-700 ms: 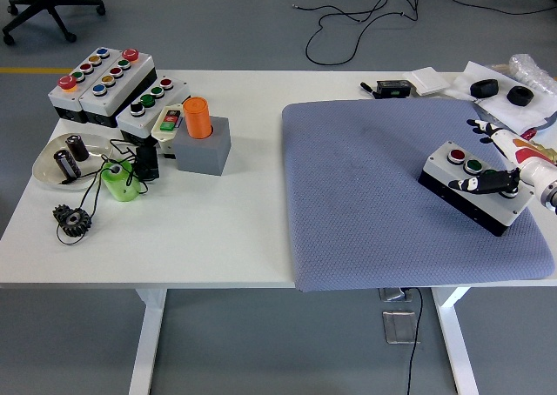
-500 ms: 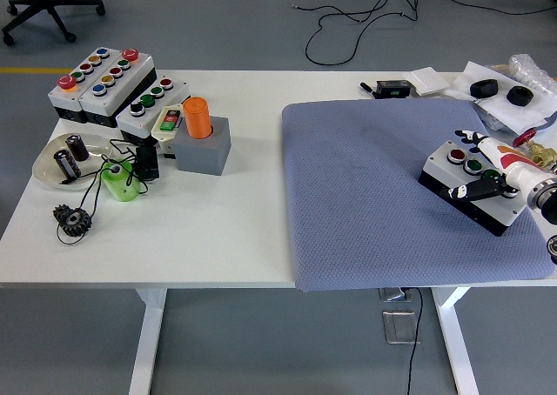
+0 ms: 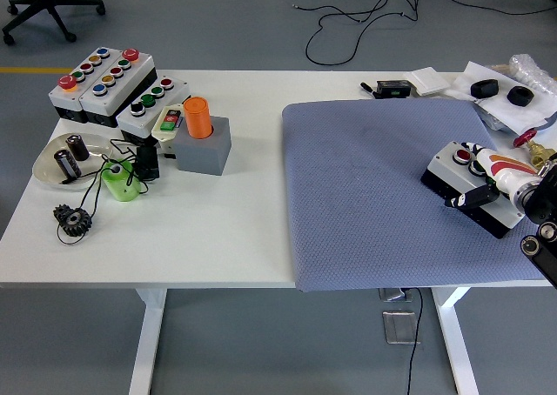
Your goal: Pick up the button,place it on the desk,press the button,press the button
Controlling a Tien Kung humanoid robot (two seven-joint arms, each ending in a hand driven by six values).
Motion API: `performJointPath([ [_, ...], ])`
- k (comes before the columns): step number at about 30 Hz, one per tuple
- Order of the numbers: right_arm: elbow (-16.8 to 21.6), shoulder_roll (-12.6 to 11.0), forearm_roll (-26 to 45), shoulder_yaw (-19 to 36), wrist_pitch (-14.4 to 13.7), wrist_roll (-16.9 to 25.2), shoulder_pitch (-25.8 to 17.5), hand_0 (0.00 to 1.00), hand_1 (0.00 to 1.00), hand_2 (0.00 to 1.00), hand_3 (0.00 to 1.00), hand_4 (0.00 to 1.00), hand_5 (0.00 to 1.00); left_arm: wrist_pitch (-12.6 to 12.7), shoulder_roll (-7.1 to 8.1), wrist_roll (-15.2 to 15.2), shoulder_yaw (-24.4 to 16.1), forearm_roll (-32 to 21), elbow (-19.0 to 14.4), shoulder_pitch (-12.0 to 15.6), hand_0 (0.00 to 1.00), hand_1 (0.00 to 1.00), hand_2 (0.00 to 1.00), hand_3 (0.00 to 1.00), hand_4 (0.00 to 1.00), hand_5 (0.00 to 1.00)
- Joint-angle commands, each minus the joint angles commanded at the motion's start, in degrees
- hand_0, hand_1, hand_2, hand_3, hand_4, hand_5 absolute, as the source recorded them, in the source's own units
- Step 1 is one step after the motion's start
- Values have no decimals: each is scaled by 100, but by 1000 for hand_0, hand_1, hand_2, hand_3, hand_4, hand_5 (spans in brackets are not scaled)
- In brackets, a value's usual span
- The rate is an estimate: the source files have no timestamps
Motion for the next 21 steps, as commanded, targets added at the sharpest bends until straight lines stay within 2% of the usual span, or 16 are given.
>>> performJointPath([
  [4, -73, 40, -278, -68, 114, -239, 100, 863, 802, 872, 939, 990, 297, -2, 7, 8, 14, 8, 1, -3, 601, 520, 489, 469, 280, 975],
  [5, -80, 45, -319, -75, 123, -270, 112, 708, 599, 633, 849, 982, 289, -2, 8, 9, 16, 8, 2, -3, 600, 520, 485, 469, 283, 981],
  [10, -131, 59, -622, -128, 248, -491, 168, 708, 599, 633, 849, 982, 289, -2, 12, 7, 31, -3, 4, 11, 600, 520, 485, 469, 283, 981],
  [11, -162, 63, -681, -153, 288, -538, 178, 565, 451, 491, 759, 976, 282, -3, 12, 8, 41, -5, 4, 18, 600, 518, 484, 469, 281, 979],
  [16, -248, 76, -783, -250, 337, -581, 200, 565, 451, 491, 759, 976, 282, -5, 8, 11, 77, -24, 6, 46, 600, 518, 484, 469, 281, 979],
  [17, -253, 77, -790, -259, 347, -582, 202, 369, 238, 298, 534, 943, 240, -5, 8, 11, 83, -28, 6, 49, 600, 517, 483, 469, 281, 978],
  [19, -261, 66, -800, -307, 385, -604, 216, 369, 238, 298, 534, 943, 240, -6, 4, 14, 100, -34, 6, 56, 600, 517, 483, 469, 281, 978],
  [21, -257, 40, -801, -359, 275, -591, 220, 369, 238, 298, 534, 943, 240, -9, 5, 15, 106, -31, 5, 60, 600, 517, 483, 469, 281, 978],
])
